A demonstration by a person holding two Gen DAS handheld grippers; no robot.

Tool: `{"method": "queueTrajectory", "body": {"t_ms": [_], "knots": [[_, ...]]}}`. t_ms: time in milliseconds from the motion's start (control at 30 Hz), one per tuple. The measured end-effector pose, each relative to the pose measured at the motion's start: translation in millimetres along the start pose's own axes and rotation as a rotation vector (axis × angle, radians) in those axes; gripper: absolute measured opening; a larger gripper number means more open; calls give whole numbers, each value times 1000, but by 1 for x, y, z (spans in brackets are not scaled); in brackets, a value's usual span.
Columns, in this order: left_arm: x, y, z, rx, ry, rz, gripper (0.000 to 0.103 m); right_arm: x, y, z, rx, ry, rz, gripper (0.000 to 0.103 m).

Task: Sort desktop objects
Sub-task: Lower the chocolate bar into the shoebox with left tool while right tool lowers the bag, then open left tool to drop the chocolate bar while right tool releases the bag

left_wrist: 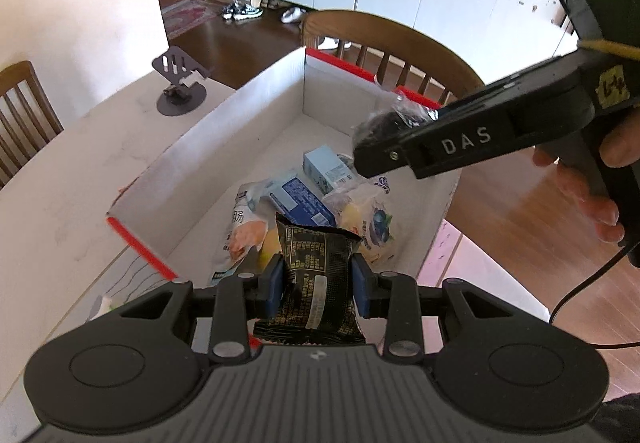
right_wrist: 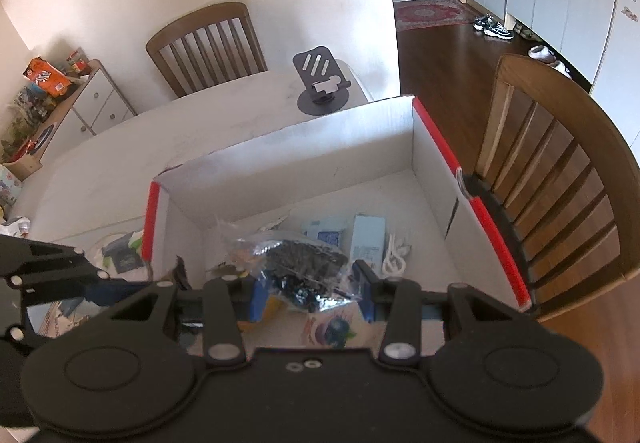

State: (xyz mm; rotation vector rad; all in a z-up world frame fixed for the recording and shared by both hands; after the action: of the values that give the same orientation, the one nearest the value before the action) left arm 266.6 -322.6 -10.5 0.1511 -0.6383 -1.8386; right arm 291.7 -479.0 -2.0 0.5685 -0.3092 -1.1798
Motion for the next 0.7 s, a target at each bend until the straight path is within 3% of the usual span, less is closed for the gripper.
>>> {"method": "queueTrajectory", "body": {"t_ms": [367,700], "knots": [[8,8,-42,-91,14,-27,33,16,19,-37,-43,5,-13,42],[-2,12,-66,-143,26,38,33,30,36,-76,-94,-31,-11,42]]}}
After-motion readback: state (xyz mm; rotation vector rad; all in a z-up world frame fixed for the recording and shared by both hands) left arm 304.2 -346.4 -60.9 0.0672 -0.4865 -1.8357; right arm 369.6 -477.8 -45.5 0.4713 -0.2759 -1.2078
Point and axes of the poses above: each gripper's, at about its wrist camera, not at the fingertips, and z roughly against the way its jaws point, x to its right, y to its top, the point moved 1 cm from there along -z, roughly the way its jaws point, and after that the axes turned 15 degrees about z, right-handed, at the moved point
